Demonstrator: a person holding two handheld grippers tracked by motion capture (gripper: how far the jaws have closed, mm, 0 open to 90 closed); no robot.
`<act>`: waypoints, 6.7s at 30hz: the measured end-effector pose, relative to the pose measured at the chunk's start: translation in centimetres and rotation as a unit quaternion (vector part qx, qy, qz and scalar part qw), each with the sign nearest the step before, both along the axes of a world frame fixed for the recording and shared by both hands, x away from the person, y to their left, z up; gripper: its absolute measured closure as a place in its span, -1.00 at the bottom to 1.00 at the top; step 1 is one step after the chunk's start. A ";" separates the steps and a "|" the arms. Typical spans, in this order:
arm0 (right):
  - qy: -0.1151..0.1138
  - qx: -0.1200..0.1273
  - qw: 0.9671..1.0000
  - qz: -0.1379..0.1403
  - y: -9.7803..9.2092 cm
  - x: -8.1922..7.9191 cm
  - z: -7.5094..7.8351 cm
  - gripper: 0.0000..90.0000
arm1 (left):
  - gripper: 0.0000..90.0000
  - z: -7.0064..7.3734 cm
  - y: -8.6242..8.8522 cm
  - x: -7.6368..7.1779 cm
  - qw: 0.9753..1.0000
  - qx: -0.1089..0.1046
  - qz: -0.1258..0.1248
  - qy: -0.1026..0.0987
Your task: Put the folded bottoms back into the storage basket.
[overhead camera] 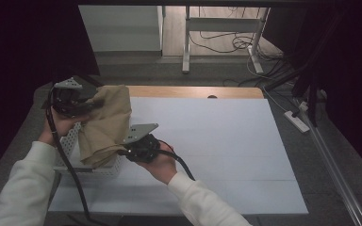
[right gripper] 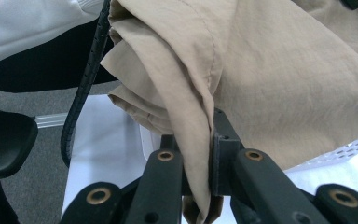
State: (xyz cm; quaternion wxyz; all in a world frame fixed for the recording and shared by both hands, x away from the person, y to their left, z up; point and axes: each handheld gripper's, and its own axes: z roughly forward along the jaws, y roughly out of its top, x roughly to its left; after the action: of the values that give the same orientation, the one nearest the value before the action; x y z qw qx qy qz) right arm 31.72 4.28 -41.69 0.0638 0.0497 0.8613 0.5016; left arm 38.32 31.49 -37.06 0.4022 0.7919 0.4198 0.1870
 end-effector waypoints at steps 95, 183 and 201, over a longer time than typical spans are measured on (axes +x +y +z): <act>0.048 -0.030 0.998 0.010 8.9 2.4 -5.2 0.85 | 0.66 -6.1 4.4 3.4 0.997 0.022 0.037 0.064; 0.059 -0.023 0.968 -0.245 -32.8 -0.6 -6.0 -0.41 | -0.41 -8.9 -8.9 -12.5 0.999 -0.009 -0.039 0.036; 0.054 -0.031 0.971 -0.231 -32.5 -0.8 -5.9 -0.42 | -0.41 -8.7 -9.0 -12.7 0.999 -0.008 -0.042 0.027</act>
State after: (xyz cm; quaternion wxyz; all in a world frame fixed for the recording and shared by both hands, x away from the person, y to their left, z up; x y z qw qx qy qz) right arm 30.94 -28.24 -47.64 0.1327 0.2729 0.8436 0.4430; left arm 25.60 22.49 -45.72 0.4043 0.8104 0.3982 0.1455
